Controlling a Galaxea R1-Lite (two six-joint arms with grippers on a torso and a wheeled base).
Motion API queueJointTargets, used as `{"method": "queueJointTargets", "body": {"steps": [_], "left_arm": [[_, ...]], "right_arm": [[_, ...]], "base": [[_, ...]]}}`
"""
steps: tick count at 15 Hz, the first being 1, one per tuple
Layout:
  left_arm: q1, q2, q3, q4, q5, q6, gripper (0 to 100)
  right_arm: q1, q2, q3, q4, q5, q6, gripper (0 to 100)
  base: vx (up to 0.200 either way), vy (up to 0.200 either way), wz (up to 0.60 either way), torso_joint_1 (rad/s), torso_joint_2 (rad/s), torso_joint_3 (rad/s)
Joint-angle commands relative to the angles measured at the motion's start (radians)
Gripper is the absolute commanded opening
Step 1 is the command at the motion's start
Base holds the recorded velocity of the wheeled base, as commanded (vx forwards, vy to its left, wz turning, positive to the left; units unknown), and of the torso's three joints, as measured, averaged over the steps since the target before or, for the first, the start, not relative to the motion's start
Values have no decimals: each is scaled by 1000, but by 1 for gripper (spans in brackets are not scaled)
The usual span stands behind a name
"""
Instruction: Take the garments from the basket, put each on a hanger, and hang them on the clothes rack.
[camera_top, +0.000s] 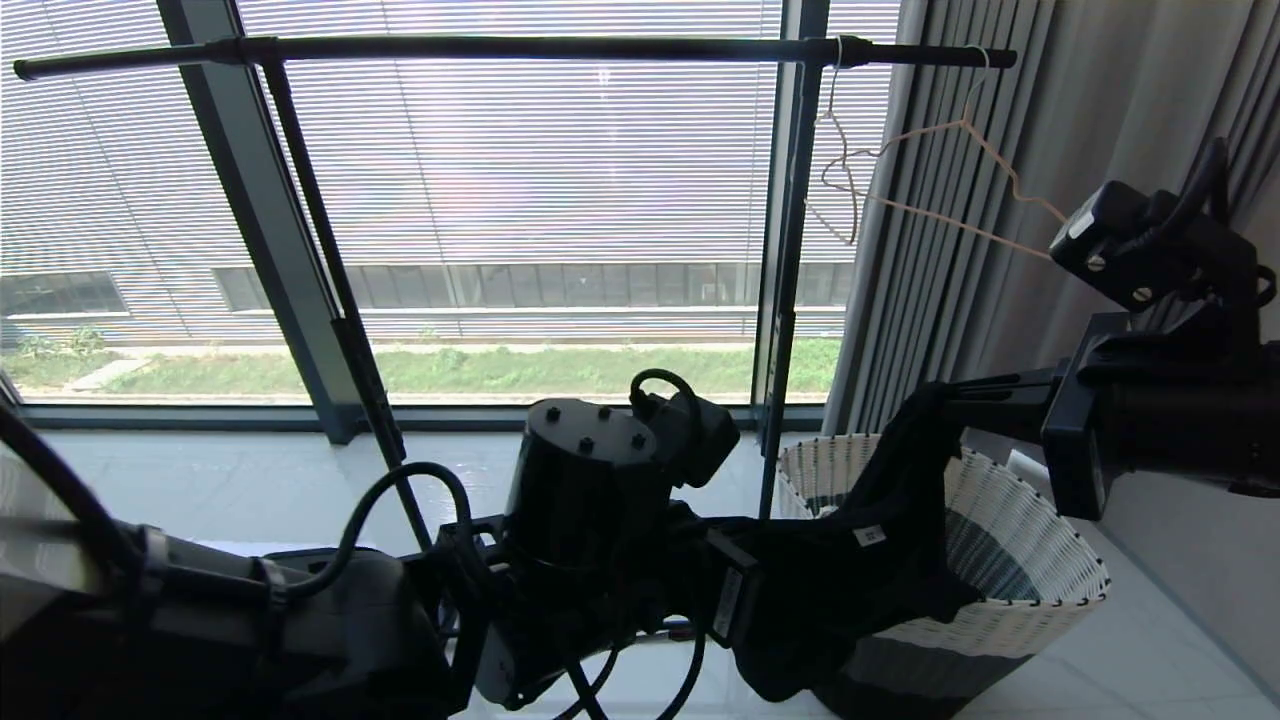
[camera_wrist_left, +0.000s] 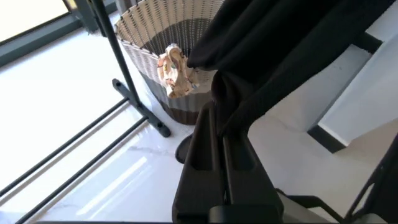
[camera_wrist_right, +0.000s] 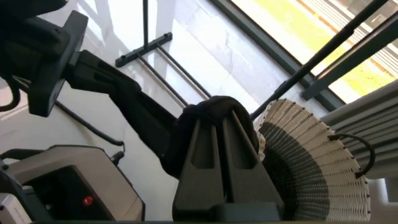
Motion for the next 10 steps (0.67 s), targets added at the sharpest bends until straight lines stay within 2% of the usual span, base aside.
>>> {"method": "queueJointTargets", "body": {"steps": [1,2,4,5,8,10], "left_arm": [[62,-278,-47,227,-10,-12,0],[67,-326,-102,333,-11,-12,0],[72,-367,-190,469,-11,-12,0],[72,-367,-214,488,-10,-12,0],[76,-341,-386,610,-10,33,0],[76,-313,-472,644,-10,56,0]], "right_arm": [[33,33,-5,-42,-1,-1,0],[41,33,-6,-46,-1,-1,0],[47,26,-17,-48,-3,-1,0],[46,18,-22,-48,-4,-1,0],[26,-51,-25,-2,-46,-1,0],[-10,-88,-28,32,-46,-1,0]], "base": [[0,0,0,0,0,0],[0,0,0,0,0,0],[0,0,0,0,0,0],[0,0,0,0,0,0],[0,0,0,0,0,0],[0,0,0,0,0,0]]}}
